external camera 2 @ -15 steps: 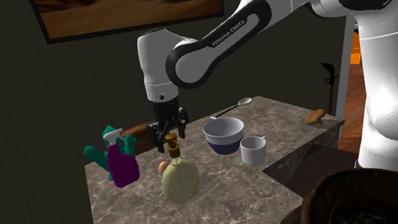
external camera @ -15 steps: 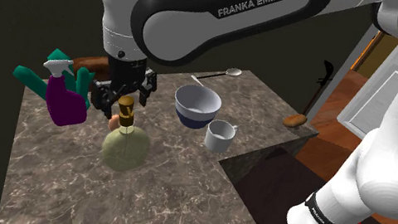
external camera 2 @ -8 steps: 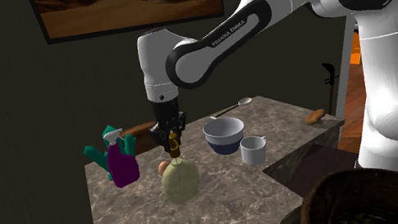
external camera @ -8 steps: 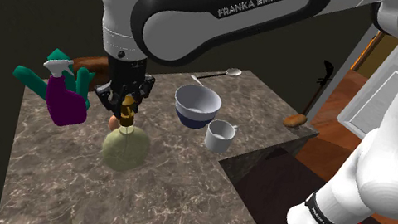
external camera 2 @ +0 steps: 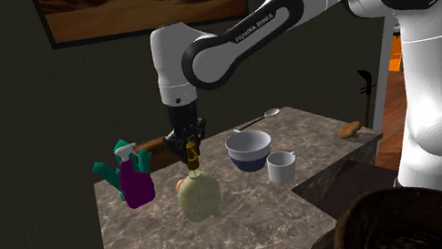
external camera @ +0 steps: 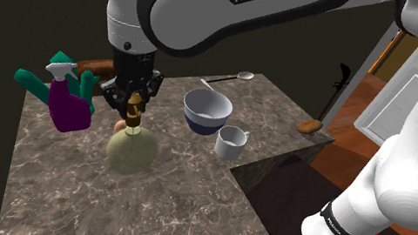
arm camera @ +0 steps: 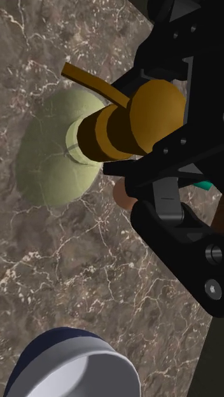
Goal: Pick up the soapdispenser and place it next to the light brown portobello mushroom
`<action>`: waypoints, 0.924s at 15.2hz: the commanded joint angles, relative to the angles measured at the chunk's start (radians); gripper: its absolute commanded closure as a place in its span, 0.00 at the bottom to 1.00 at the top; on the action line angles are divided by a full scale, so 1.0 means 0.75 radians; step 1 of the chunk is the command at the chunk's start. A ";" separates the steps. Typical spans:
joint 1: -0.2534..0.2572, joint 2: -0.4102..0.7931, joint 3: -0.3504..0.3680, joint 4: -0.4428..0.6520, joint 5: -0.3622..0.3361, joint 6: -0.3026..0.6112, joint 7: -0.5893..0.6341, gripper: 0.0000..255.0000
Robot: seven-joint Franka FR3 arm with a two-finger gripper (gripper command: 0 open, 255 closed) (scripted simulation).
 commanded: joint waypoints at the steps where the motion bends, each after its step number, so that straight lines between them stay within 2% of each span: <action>1: -0.001 -0.007 0.001 0.032 0.006 -0.038 -0.008 1.00; 14: 0.000 -0.040 0.009 0.227 0.034 -0.260 -0.034 1.00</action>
